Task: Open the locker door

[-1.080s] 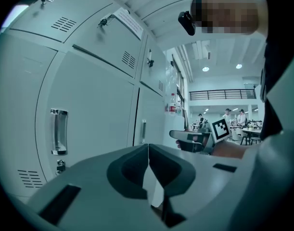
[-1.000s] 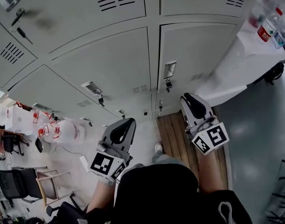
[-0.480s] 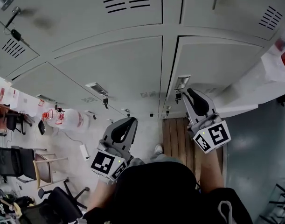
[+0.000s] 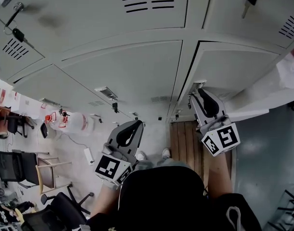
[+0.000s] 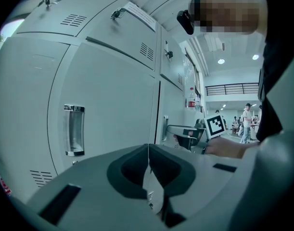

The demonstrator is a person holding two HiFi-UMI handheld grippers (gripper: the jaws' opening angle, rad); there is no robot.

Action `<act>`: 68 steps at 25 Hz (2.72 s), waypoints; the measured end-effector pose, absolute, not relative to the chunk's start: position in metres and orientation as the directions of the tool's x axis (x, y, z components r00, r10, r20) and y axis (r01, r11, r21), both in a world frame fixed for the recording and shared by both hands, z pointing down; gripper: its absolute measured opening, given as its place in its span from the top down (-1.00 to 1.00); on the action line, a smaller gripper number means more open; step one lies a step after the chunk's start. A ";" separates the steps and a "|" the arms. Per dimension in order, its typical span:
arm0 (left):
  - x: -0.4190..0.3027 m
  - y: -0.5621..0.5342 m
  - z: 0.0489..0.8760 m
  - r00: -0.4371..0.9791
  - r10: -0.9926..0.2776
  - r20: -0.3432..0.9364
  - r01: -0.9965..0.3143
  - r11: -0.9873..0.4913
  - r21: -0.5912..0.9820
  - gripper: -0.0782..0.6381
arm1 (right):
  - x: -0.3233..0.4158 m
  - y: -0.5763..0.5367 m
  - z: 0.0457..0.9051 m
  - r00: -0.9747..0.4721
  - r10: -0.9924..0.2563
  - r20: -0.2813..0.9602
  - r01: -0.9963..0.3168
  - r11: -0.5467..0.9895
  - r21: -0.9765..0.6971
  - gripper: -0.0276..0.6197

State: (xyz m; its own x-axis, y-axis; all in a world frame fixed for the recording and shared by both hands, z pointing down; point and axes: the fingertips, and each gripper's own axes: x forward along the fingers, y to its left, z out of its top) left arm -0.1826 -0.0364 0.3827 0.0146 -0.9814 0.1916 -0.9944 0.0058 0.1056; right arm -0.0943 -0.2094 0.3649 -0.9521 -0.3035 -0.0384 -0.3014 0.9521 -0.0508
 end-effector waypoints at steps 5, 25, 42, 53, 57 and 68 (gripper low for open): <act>-0.192 -0.035 0.382 0.034 -0.981 0.193 -0.994 -0.014 0.107 0.72 | -0.102 -0.209 0.364 -0.945 -0.325 -0.025 -0.324 0.945 -0.037 0.55; -0.223 -0.022 0.376 0.090 -0.984 0.157 -0.989 -0.070 0.129 0.72 | -0.113 -0.202 0.364 -0.923 -0.383 0.022 -0.384 0.923 -0.025 0.50; -0.196 -0.047 0.375 0.295 -0.946 0.131 -0.950 -0.276 0.145 0.72 | -0.060 -0.172 0.363 -0.887 -0.462 0.022 -0.463 0.886 -0.039 0.54; -0.159 -0.066 0.377 0.430 -0.893 0.135 -0.899 -0.410 0.152 0.72 | -0.016 -0.156 0.363 -0.847 -0.531 0.018 -0.531 0.846 -0.032 0.51; -0.144 -0.073 0.376 0.475 -0.872 0.118 -0.876 -0.457 0.156 0.72 | 0.001 -0.152 0.364 -0.828 -0.561 0.017 -0.561 0.827 -0.034 0.49; -0.107 -0.088 0.380 0.565 -0.815 0.128 -0.822 -0.544 0.168 0.72 | 0.050 -0.146 0.365 -0.765 -0.644 0.016 -0.644 0.764 -0.046 0.39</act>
State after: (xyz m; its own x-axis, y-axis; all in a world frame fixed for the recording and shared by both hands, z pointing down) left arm -0.1074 -0.0882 0.3800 0.5652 -0.8150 0.1276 -0.8222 -0.5438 0.1683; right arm 0.0504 -0.1460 0.3646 -0.7648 -0.6441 0.0156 -0.6441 0.7636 -0.0457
